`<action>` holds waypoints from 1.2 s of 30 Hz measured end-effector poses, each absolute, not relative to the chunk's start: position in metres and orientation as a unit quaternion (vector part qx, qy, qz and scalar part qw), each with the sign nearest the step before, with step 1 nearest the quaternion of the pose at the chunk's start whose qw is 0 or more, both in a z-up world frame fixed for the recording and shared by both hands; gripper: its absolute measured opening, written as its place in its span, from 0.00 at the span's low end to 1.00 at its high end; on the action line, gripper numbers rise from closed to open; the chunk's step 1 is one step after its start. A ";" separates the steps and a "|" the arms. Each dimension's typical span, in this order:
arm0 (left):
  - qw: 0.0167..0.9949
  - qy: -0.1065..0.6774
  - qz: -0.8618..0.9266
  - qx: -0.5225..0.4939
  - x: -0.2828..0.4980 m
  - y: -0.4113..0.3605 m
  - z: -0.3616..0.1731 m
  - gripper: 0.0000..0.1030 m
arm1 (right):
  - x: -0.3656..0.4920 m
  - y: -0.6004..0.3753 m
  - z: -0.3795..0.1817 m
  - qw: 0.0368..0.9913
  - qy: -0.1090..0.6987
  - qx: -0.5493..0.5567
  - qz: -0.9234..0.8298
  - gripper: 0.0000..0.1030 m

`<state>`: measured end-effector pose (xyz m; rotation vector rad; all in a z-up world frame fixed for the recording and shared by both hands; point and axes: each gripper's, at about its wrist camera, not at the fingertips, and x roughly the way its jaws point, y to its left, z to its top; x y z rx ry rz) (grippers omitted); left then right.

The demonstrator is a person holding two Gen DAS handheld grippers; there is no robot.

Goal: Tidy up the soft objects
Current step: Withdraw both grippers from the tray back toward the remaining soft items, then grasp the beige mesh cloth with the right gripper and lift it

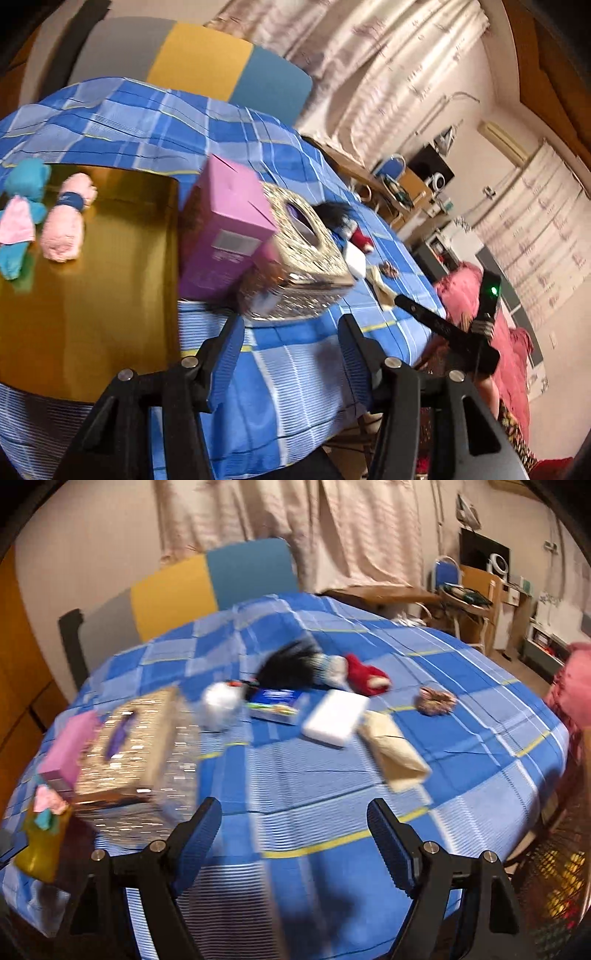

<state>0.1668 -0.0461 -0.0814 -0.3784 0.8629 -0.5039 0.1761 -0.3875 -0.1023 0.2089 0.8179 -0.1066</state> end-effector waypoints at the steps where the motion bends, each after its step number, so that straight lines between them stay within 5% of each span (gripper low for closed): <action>1: 0.859 0.414 -0.244 -0.175 0.167 -0.053 -0.082 0.52 | 0.182 -0.394 -0.105 0.908 0.404 0.100 -0.048 0.79; 8: 0.856 0.424 -0.259 -0.144 0.171 -0.089 -0.081 0.52 | 0.242 -0.446 -0.126 0.880 0.429 0.185 -0.085 0.80; 14: 0.859 0.422 -0.269 -0.106 0.170 -0.120 -0.069 0.58 | 0.281 -0.474 -0.132 0.879 0.435 0.142 -0.133 0.80; 20: 0.852 0.430 -0.287 -0.085 0.183 -0.152 -0.066 0.58 | 0.300 -0.483 -0.159 0.844 0.524 0.082 -0.075 0.76; 24: 0.840 0.441 -0.307 -0.076 0.193 -0.179 -0.062 0.58 | 0.299 -0.492 -0.171 0.828 0.550 0.085 -0.067 0.66; 28: 0.835 0.442 -0.322 -0.055 0.205 -0.211 -0.056 0.58 | 0.297 -0.493 -0.172 0.834 0.545 0.072 -0.052 0.44; 36: 0.820 0.476 -0.316 -0.029 0.236 -0.276 -0.064 0.58 | 0.293 -0.529 -0.147 0.844 0.515 0.150 -0.032 0.42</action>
